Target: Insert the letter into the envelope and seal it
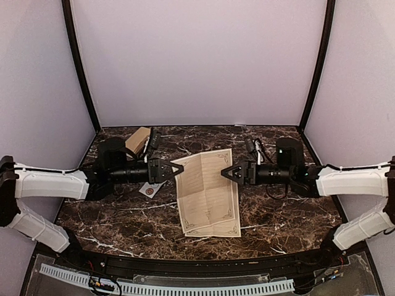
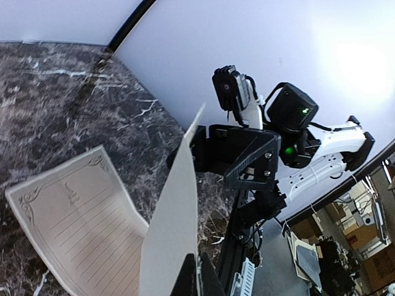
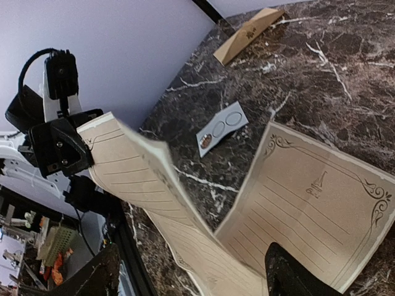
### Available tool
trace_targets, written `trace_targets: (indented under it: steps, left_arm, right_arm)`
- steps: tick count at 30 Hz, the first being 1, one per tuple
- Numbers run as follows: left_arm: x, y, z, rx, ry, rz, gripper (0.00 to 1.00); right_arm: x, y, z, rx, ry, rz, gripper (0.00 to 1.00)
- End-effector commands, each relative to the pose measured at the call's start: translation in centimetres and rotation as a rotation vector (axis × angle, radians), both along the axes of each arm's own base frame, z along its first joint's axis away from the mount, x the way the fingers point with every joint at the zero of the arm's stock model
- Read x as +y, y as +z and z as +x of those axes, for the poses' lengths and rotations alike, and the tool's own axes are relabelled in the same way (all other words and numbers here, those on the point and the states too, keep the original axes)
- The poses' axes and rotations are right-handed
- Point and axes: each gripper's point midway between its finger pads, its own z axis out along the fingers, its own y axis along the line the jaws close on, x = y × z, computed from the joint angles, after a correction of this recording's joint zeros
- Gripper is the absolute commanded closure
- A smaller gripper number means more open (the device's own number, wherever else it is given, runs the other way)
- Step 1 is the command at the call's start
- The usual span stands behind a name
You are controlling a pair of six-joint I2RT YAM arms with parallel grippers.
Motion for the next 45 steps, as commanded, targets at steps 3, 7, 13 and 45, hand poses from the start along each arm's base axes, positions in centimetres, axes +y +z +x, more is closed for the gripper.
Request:
trace_targets:
  steps: [3, 7, 13, 45]
  left_arm:
    - [0.2, 6.0, -3.3, -0.196, -0.177, 0.032, 1.0]
    - [0.1, 8.8, -4.4, -0.244, -0.245, 0.025, 1.0]
    - [0.2, 12.8, -6.2, -0.297, -0.334, -0.033, 1.0]
    - [1.1, 20.9, -9.1, -0.412, -0.433, -0.206, 1.0]
  right_arm:
    - [-0.8, 6.4, -2.0, -0.215, 0.064, 0.148, 0.06]
    - [-1.4, 8.1, -3.2, -0.282, 0.093, 0.181, 0.04]
    - [-1.5, 8.0, -4.2, -0.313, 0.139, 0.185, 0.02]
    - [0.1, 7.2, -7.7, -0.236, 0.371, 0.285, 0.41]
